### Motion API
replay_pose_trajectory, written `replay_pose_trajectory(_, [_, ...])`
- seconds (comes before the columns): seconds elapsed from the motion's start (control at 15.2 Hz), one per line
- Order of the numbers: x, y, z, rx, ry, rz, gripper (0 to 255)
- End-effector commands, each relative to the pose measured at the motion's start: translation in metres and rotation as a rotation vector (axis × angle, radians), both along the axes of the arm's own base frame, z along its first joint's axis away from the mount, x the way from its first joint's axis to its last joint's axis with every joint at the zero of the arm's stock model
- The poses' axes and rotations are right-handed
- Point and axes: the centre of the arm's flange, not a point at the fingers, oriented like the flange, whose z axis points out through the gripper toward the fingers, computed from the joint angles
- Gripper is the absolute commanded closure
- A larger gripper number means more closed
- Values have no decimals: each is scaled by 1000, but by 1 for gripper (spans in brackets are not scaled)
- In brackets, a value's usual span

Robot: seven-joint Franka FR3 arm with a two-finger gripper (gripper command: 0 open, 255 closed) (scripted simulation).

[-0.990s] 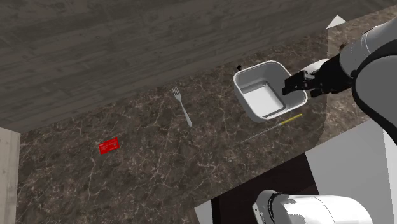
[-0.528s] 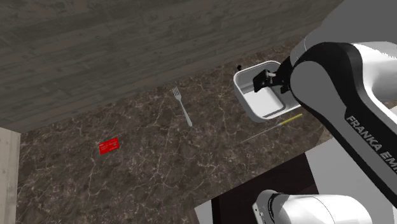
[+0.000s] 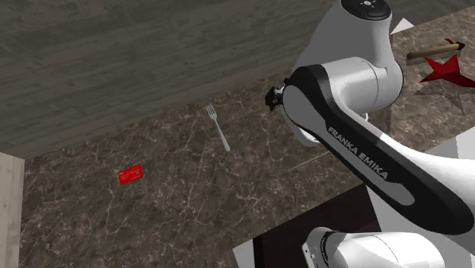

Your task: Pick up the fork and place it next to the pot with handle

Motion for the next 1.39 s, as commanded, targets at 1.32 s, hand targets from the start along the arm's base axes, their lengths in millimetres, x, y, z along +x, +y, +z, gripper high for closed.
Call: replay_pose_trajectory(1.32, [108,235,-155,-72,65,118,0])
